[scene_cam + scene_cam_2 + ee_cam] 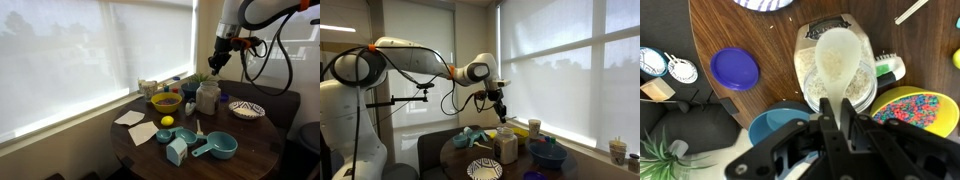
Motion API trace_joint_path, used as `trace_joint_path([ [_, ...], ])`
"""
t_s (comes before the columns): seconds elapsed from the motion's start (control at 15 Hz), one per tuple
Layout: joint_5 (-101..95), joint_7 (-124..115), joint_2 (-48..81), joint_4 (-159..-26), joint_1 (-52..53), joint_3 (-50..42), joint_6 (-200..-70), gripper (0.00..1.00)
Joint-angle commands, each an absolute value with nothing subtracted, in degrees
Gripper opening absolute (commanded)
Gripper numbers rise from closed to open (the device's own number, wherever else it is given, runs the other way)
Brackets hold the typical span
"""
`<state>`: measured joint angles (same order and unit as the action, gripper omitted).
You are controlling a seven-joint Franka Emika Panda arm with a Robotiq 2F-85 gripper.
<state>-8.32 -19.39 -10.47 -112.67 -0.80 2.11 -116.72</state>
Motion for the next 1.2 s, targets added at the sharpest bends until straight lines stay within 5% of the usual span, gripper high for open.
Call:
trace_joint_path([
  [0.0, -6.37, -21.34, -10.32, -114.68, -1.36, 1.44, -123.37, 0.04],
  [1.13, 11.26, -15.19, -11.03, -129.13, -0.32, -1.47, -152.36, 0.04],
])
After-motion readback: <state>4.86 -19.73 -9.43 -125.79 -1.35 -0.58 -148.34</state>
